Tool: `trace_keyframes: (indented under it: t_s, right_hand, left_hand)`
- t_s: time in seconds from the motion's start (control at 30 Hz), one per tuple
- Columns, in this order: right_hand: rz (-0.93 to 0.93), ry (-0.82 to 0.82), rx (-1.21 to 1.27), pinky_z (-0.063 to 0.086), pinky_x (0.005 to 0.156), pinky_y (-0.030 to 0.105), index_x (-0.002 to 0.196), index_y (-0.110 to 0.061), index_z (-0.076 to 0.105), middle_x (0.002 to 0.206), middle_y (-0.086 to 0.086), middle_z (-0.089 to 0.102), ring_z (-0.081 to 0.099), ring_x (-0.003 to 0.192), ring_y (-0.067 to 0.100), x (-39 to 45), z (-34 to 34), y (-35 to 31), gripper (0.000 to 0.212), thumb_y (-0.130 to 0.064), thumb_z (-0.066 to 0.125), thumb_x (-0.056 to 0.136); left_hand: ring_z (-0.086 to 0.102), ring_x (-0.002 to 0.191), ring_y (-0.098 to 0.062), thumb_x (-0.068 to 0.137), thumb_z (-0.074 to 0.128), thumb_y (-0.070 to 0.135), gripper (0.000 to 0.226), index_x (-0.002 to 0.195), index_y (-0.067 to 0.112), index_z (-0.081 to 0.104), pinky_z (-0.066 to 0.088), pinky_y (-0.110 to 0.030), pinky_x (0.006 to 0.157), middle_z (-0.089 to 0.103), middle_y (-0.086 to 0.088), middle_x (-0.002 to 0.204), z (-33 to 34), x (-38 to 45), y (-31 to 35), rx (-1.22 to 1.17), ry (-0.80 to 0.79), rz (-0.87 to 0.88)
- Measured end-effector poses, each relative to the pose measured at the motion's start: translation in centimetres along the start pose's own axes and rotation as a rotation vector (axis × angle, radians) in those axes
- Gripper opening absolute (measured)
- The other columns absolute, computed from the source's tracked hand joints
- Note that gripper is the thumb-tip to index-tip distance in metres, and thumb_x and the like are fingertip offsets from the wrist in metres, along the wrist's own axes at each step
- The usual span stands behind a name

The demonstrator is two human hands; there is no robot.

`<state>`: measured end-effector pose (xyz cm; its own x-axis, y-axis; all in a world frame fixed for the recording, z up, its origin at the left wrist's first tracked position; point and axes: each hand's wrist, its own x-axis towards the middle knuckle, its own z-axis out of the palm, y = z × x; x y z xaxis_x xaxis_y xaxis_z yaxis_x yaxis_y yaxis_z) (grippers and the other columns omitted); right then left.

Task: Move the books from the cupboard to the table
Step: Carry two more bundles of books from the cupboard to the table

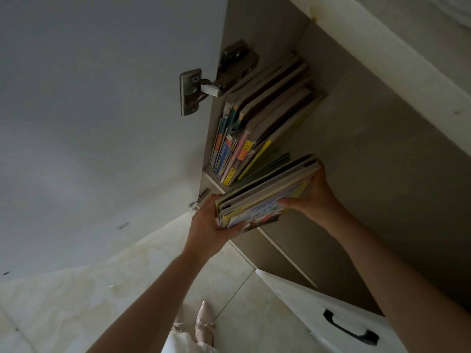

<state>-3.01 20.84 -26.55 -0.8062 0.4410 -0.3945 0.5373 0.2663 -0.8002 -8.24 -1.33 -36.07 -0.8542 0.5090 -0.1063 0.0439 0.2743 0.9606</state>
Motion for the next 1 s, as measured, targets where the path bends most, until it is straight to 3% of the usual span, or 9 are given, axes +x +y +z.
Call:
trace_keyframes:
  t_s: [0.1, 0.23, 0.33, 0.47, 0.57, 0.7, 0.83, 0.97, 1.0]
  right_hand:
    - [0.100, -0.147, 0.018, 0.044, 0.091, 0.018, 0.140, -0.024, 0.035, 0.135, -0.003, 0.051, 0.048, 0.123, 0.010, -0.3, 0.0, 2.1, 0.090, 0.000, 0.082, 0.067]
    - [0.115, -0.142, -0.032, 0.046, 0.103, 0.042, 0.130, -0.020, 0.053, 0.125, -0.001, 0.062, 0.056, 0.119, 0.014, -0.4, -0.2, 4.0, 0.081, -0.012, 0.089, 0.058]
    - [0.117, -0.119, -0.026, 0.047, 0.102, 0.045, 0.128, -0.019, 0.055, 0.124, 0.000, 0.064, 0.058, 0.118, 0.015, 0.0, -0.4, 4.0, 0.089, -0.022, 0.094, 0.047]
    - [0.082, -0.075, -0.072, 0.048, 0.093, 0.017, 0.132, -0.014, 0.049, 0.129, 0.000, 0.058, 0.053, 0.118, 0.012, 0.3, 0.1, 3.8, 0.088, -0.009, 0.090, 0.055]
    - [0.111, -0.005, -0.040, 0.044, 0.104, 0.035, 0.131, -0.013, 0.049, 0.130, 0.002, 0.056, 0.052, 0.122, 0.017, -1.0, 0.6, 4.6, 0.090, -0.020, 0.092, 0.052]
    - [0.109, -0.010, 0.062, 0.049, 0.098, 0.044, 0.108, -0.020, 0.058, 0.119, 0.009, 0.062, 0.058, 0.116, 0.024, -5.2, 1.4, 4.4, 0.059, -0.002, 0.087, 0.060]
    - [0.124, -0.006, 0.176, 0.053, 0.090, 0.044, 0.110, -0.019, 0.059, 0.114, 0.004, 0.066, 0.062, 0.109, 0.022, -8.8, 1.8, 3.2, 0.092, -0.048, 0.093, 0.031]
    - [0.175, -0.057, 0.190, 0.055, 0.087, 0.040, 0.111, -0.017, 0.056, 0.105, -0.003, 0.066, 0.062, 0.110, 0.025, -10.9, 1.2, 1.1, 0.059, 0.002, 0.084, 0.063]
    - [0.181, -0.076, 0.174, 0.055, 0.086, 0.040, 0.112, -0.021, 0.055, 0.108, -0.003, 0.066, 0.062, 0.111, 0.024, -11.5, 1.1, 0.5, 0.059, 0.004, 0.081, 0.065]
  left_hand:
    - [0.065, 0.109, -0.014, 0.064, 0.081, 0.044, 0.062, 0.121, 0.035, 0.057, 0.056, -0.050, 0.086, 0.069, 0.005, 0.115, -1.2, 0.4, -1.1, -0.099, -0.088, -0.002]
    - [0.063, 0.113, -0.018, 0.065, 0.083, 0.041, 0.073, 0.129, 0.019, 0.056, 0.053, -0.052, 0.092, 0.068, 0.001, 0.119, -2.2, 1.2, -1.4, -0.107, -0.196, 0.016]
    - [0.061, 0.117, -0.019, 0.063, 0.086, 0.036, 0.078, 0.132, 0.018, 0.053, 0.050, -0.053, 0.096, 0.066, 0.001, 0.122, -2.3, 1.5, -2.1, -0.115, -0.269, -0.026]
    - [0.061, 0.116, -0.023, 0.063, 0.086, 0.031, 0.073, 0.129, 0.023, 0.056, 0.051, -0.054, 0.095, 0.067, -0.001, 0.122, -2.1, 1.4, -2.6, -0.157, -0.232, -0.099]
    - [0.065, 0.111, -0.018, 0.060, 0.083, 0.036, 0.069, 0.123, 0.023, 0.062, 0.054, -0.050, 0.092, 0.070, 0.002, 0.116, -2.1, 0.8, -2.6, -0.146, -0.206, -0.147]
    - [0.066, 0.110, -0.019, 0.058, 0.084, 0.040, 0.071, 0.121, 0.018, 0.061, 0.057, -0.050, 0.086, 0.069, 0.001, 0.116, -3.1, -1.7, -1.8, -0.153, -0.279, -0.228]
    - [0.061, 0.118, -0.030, 0.067, 0.086, 0.032, 0.074, 0.127, 0.007, 0.051, 0.053, -0.058, 0.090, 0.064, -0.010, 0.124, -4.3, -4.8, 1.4, -0.268, -0.280, -0.216]
    - [0.061, 0.118, -0.032, 0.073, 0.079, 0.009, 0.067, 0.128, -0.003, 0.042, 0.057, -0.043, 0.085, 0.064, -0.009, 0.125, -5.5, -8.0, 4.8, -0.363, -0.245, -0.207]
    - [0.063, 0.116, -0.031, 0.073, 0.075, 0.001, 0.063, 0.127, -0.004, 0.043, 0.058, -0.038, 0.082, 0.065, -0.008, 0.124, -5.9, -9.0, 5.6, -0.363, -0.227, -0.219]
